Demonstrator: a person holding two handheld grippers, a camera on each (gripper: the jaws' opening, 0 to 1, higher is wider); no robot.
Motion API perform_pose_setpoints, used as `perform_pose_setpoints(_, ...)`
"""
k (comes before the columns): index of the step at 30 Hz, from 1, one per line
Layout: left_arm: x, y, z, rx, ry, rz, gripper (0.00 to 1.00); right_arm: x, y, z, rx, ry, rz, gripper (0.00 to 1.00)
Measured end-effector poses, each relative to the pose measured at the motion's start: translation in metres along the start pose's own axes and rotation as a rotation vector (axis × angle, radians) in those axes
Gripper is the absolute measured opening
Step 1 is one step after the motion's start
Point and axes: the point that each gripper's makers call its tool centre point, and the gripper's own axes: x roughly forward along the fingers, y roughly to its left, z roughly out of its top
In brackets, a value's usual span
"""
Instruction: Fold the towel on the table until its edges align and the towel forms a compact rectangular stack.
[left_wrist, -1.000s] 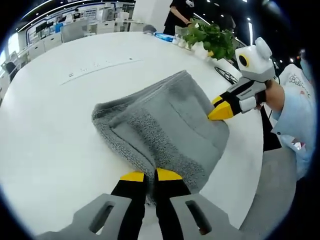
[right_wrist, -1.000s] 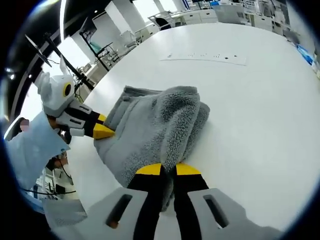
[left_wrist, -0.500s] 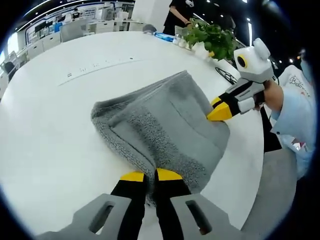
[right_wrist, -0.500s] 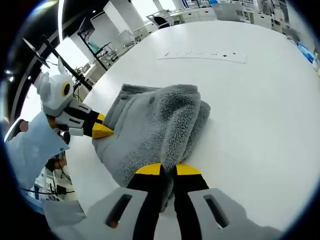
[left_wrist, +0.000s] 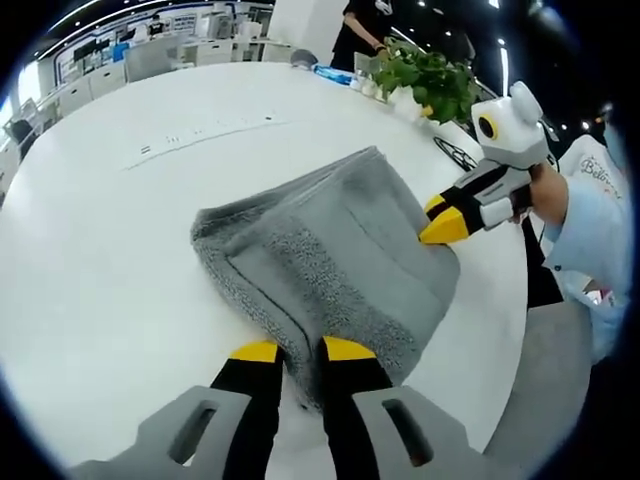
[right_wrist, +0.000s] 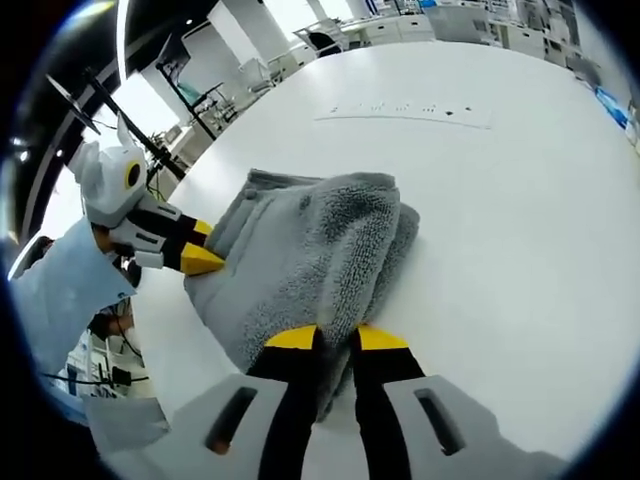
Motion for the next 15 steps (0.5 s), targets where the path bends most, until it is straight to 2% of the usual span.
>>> perform_pose_setpoints(7, -0.015, 0.003, 0.013, -0.015, -0.059, 0.016, 0.24, -0.011, 0.005, 0.008, -0.038, -0.025, 0.004, 0.15)
perform_pose_setpoints(15, -0.027, 0.004, 0.012, -0.016, -0.101, 0.029, 0.32, -0.025, 0.01, 0.017, -0.093, -0.085, -0.012, 0.29)
